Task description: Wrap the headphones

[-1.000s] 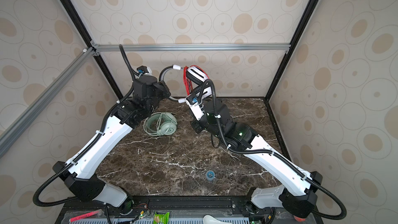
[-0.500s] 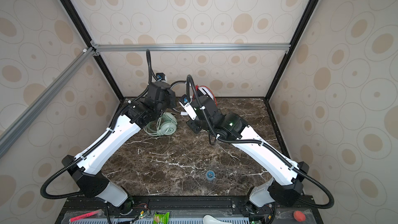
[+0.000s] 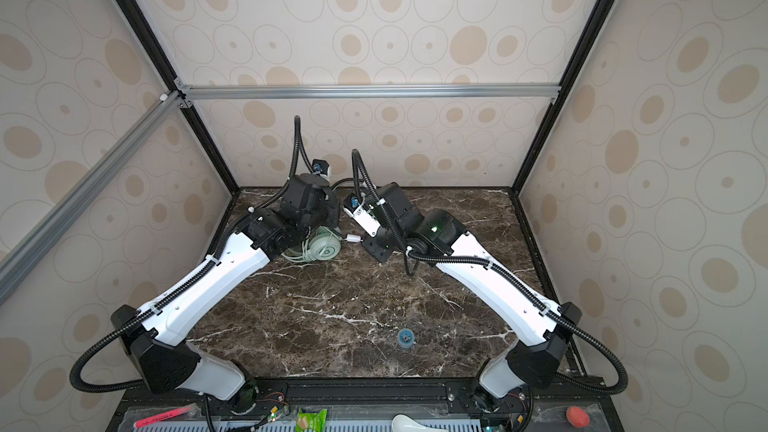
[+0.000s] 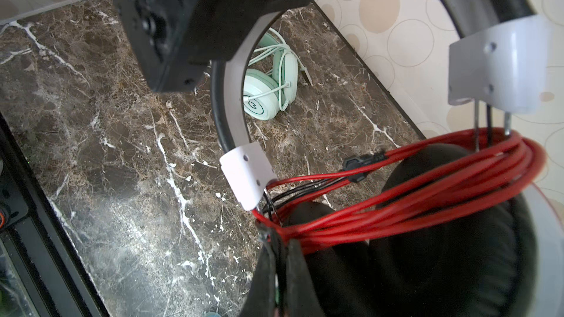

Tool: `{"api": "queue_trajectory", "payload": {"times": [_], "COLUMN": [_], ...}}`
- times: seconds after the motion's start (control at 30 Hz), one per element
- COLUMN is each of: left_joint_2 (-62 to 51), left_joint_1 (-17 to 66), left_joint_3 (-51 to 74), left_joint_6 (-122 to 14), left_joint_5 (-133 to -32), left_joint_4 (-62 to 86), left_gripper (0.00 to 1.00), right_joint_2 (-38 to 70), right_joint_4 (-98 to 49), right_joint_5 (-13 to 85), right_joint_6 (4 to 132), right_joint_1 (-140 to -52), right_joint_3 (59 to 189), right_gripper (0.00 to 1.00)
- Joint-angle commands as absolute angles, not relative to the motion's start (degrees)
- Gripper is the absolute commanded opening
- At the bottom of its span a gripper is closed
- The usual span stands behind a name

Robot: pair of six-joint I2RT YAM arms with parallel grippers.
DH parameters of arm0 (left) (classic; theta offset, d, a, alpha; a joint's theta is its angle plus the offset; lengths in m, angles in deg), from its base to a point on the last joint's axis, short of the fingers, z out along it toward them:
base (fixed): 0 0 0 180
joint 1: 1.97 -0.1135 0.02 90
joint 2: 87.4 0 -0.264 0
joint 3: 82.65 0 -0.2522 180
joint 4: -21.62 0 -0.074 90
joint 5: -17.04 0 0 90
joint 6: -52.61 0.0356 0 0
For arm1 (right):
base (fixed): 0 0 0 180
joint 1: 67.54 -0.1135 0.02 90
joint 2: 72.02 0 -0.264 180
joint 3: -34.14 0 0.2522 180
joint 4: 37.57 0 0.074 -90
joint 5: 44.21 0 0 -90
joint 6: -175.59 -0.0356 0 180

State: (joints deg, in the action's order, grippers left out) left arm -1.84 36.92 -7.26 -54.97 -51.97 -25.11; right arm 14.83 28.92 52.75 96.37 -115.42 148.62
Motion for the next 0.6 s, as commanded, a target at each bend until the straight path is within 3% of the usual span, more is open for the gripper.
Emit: {"api": "queue_trajectory", "payload": {"times": [0.0, 0.3, 0.57], "left_joint_2": [-4.43, -3.73, -3.41], "left_joint_1": [37.23, 38.04, 38.07], "left_joint_3": [-6.48, -5.77, -5.31], "left_joint_6": [-51.27, -49.92, -47.89], "left_joint_5": [-56.04, -60.03, -64.59], "left_joint_4": [-24.68, -25.09, -25.20], "left_gripper": [0.00, 0.00, 0.00], "right_joint_2": [14.62, 17.09, 15.22], "right_joint_4": [27.21, 27.89, 24.74], "right_joint_5": [54.67, 59.65, 54.56], "right_joint_6": [97.19, 90.32, 99.26], "right_joint_1": [-113.56, -112.45, -111.40], "right_joint_3": [150.32, 148.99, 144.44], "right_gripper": [0.00, 0.00, 0.04]}}
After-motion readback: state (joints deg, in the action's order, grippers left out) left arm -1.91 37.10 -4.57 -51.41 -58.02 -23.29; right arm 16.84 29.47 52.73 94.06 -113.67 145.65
